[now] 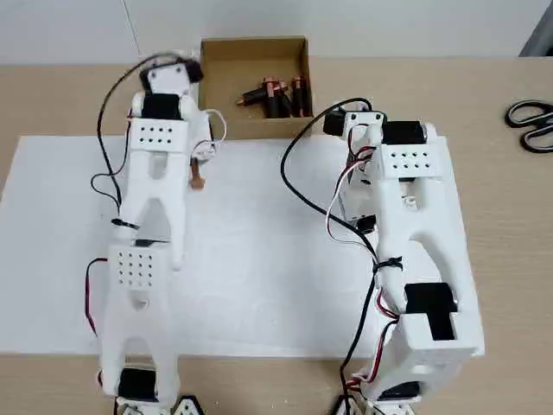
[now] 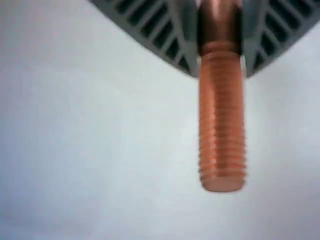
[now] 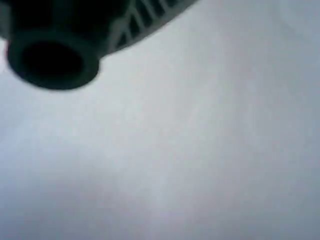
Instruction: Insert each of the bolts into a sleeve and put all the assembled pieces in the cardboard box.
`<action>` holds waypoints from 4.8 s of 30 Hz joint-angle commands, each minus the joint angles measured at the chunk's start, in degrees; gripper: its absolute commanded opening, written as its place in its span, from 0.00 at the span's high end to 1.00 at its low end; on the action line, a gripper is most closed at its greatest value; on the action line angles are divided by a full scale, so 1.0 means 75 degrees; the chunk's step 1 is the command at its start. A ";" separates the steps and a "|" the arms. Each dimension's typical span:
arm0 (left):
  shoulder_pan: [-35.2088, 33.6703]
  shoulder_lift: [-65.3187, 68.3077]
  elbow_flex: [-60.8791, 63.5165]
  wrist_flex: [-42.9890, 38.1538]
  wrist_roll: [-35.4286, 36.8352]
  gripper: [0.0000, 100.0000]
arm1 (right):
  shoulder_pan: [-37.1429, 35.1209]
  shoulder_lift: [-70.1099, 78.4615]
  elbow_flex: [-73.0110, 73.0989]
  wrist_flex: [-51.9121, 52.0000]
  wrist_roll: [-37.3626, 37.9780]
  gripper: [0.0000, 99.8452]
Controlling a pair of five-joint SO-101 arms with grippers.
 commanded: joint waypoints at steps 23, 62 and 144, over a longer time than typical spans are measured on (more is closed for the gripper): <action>0.0821 -0.5005 0.6265 0.0117 -0.6728 0.99 | 0.0064 -0.0451 -0.0035 -0.0275 0.0047 1.00; -0.0422 -0.2778 0.6758 -0.1899 -1.1053 0.83 | 0.0018 -0.0451 -0.0023 -0.0088 -0.0012 1.00; -0.0586 -0.5251 0.6840 -0.0891 0.7666 0.83 | 0.0006 -0.0522 -0.0023 0.0393 -0.0012 1.00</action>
